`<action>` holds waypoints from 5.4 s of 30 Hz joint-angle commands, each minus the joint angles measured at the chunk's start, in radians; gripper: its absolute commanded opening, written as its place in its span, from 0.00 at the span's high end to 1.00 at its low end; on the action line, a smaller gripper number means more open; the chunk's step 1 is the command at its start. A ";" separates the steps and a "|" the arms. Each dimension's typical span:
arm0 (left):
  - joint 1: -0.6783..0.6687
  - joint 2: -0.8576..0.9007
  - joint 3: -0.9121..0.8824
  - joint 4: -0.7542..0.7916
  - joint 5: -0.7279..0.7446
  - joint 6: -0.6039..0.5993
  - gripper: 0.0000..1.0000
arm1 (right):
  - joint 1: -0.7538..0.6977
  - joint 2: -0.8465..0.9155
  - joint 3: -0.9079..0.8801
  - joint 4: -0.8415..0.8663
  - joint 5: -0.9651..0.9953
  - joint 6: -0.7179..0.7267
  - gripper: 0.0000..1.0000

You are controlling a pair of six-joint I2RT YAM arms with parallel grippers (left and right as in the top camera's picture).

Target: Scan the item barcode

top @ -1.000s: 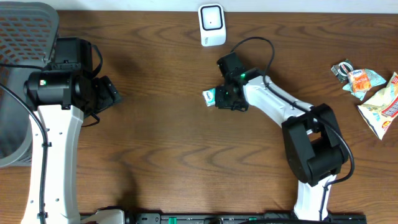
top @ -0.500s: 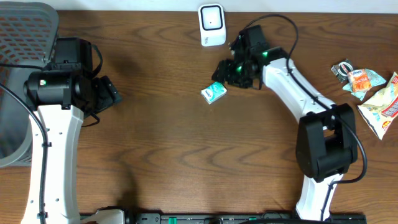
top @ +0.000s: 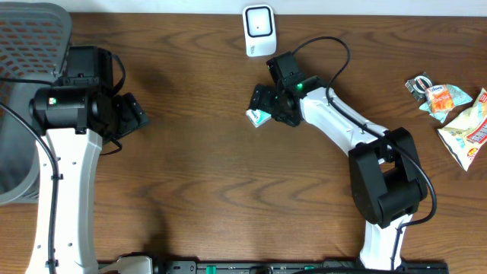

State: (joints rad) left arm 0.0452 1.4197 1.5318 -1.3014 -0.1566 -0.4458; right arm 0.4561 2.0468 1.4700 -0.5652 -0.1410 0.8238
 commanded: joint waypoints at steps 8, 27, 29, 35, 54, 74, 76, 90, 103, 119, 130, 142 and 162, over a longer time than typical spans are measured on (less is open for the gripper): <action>0.004 0.004 0.004 -0.003 -0.010 -0.009 0.02 | 0.008 0.001 -0.100 0.108 0.030 0.151 0.19; 0.004 0.004 0.004 -0.003 -0.010 -0.009 0.02 | 0.015 0.001 -0.212 0.262 0.000 0.102 0.72; 0.004 0.004 0.004 -0.003 -0.010 -0.009 0.02 | 0.015 -0.001 -0.211 0.270 -0.025 0.032 0.83; 0.004 0.004 0.004 -0.003 -0.010 -0.009 0.02 | -0.006 -0.027 -0.210 0.266 -0.071 -0.090 0.93; 0.004 0.004 0.004 -0.003 -0.010 -0.009 0.02 | -0.032 -0.164 -0.210 0.166 -0.416 -0.845 0.99; 0.004 0.004 0.004 -0.003 -0.010 -0.009 0.02 | -0.039 -0.164 -0.210 0.068 -0.228 -0.854 0.30; 0.004 0.004 0.004 -0.003 -0.010 -0.009 0.02 | -0.038 -0.164 -0.210 0.074 -0.228 -0.854 0.23; 0.004 0.004 0.004 -0.003 -0.010 -0.009 0.02 | -0.066 -0.183 -0.209 0.138 -0.242 -0.634 0.01; 0.004 0.005 0.004 -0.003 -0.010 -0.009 0.02 | -0.140 -0.277 -0.210 0.057 -0.433 -0.630 0.01; 0.004 0.004 0.004 -0.003 -0.010 -0.009 0.02 | -0.134 -0.277 -0.259 0.056 -0.190 -0.364 0.01; 0.004 0.004 0.004 -0.003 -0.010 -0.008 0.03 | -0.105 -0.277 -0.275 0.075 -0.190 -0.369 0.01; 0.004 0.004 0.004 -0.003 -0.010 -0.009 0.02 | -0.105 -0.277 -0.275 0.074 -0.175 -0.369 0.01; 0.004 0.004 0.004 -0.003 -0.010 -0.009 0.02 | -0.071 -0.270 -0.275 0.104 -0.175 -0.367 0.30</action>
State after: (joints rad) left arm 0.0448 1.4197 1.5318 -1.3018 -0.1566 -0.4454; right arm 0.3592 1.7756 1.1992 -0.4709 -0.3187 0.4545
